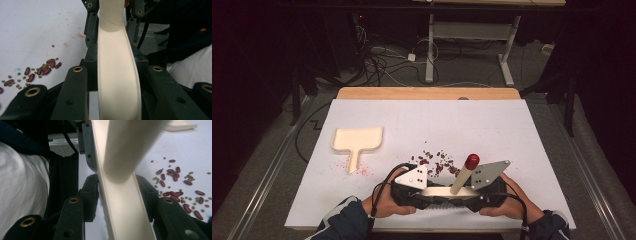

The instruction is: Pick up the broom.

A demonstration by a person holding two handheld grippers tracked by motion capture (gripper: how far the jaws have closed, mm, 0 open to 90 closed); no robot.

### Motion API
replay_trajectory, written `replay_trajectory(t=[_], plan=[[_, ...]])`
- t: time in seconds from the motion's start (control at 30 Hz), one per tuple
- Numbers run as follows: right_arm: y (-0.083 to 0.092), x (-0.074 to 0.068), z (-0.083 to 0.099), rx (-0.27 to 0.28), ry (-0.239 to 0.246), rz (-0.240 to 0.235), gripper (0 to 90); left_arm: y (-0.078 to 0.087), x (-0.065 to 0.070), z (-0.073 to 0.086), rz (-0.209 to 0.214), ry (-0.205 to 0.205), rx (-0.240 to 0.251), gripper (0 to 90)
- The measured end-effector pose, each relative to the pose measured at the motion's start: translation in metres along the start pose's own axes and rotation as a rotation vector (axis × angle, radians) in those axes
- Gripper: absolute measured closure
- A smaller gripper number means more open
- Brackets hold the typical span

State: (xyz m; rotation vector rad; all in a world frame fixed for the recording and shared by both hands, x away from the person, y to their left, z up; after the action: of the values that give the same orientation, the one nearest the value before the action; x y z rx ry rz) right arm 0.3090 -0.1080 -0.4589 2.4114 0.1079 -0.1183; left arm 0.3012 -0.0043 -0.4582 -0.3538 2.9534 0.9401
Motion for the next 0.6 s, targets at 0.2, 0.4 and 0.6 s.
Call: replay_trajectory(t=[0.2,0.4,0.6], plan=[[0.003,0.003,-0.002,0.018,0.004,0.030,67.1,0.007,-0.012,-0.003,-0.092,0.016,0.026,53.5],[0.019,0.012,0.000,0.031,-0.043,0.105,67.2,0.037,-0.033,0.001,-0.313,0.030,0.048,29.7],[0.036,0.023,0.001,0.059,-0.081,0.187,67.2,0.072,-0.055,0.033,-0.552,0.061,0.038,22.9]])
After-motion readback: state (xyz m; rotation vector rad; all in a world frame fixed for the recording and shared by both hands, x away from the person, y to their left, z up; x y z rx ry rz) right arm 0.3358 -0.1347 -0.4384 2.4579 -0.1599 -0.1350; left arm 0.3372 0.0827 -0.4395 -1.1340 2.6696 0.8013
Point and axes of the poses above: each handheld gripper's, and its own axes: y roughly backward along the jaws, z roughly out of its underside, x roughly to its right, the point moved 9 cm from there along -y, roughly forward along the jaws, and after that the axes turned 12 degrees about -z, right-handed, at the moved point
